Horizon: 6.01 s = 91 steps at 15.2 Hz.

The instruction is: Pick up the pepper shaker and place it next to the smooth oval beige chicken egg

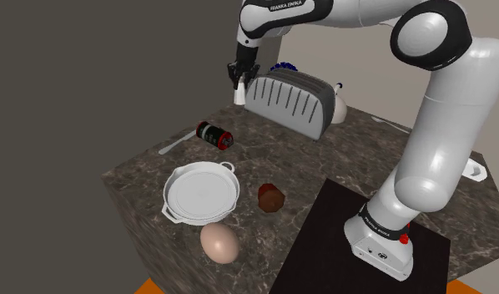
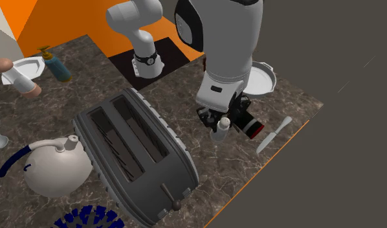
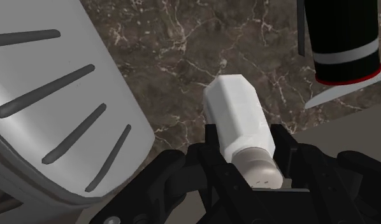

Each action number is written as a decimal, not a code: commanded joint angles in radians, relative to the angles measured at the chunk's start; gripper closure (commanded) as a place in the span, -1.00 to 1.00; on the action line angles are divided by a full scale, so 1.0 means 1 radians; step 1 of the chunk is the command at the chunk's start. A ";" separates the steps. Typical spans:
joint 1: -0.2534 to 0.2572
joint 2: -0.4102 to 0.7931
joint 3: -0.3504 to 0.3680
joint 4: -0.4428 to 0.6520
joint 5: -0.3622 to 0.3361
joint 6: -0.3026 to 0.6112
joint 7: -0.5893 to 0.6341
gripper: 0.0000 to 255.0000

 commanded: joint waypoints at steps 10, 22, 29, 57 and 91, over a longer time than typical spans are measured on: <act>0.001 -0.010 0.000 0.126 -0.002 -0.137 0.005 1.00; 0.110 -0.350 0.091 -0.305 -0.014 -0.042 0.206 1.00; 0.173 -0.499 0.169 -0.462 0.005 -0.032 0.338 1.00; 0.418 -0.662 0.635 -0.526 0.148 -0.094 0.981 1.00; 0.385 -0.457 0.791 -0.805 0.060 0.366 1.120 1.00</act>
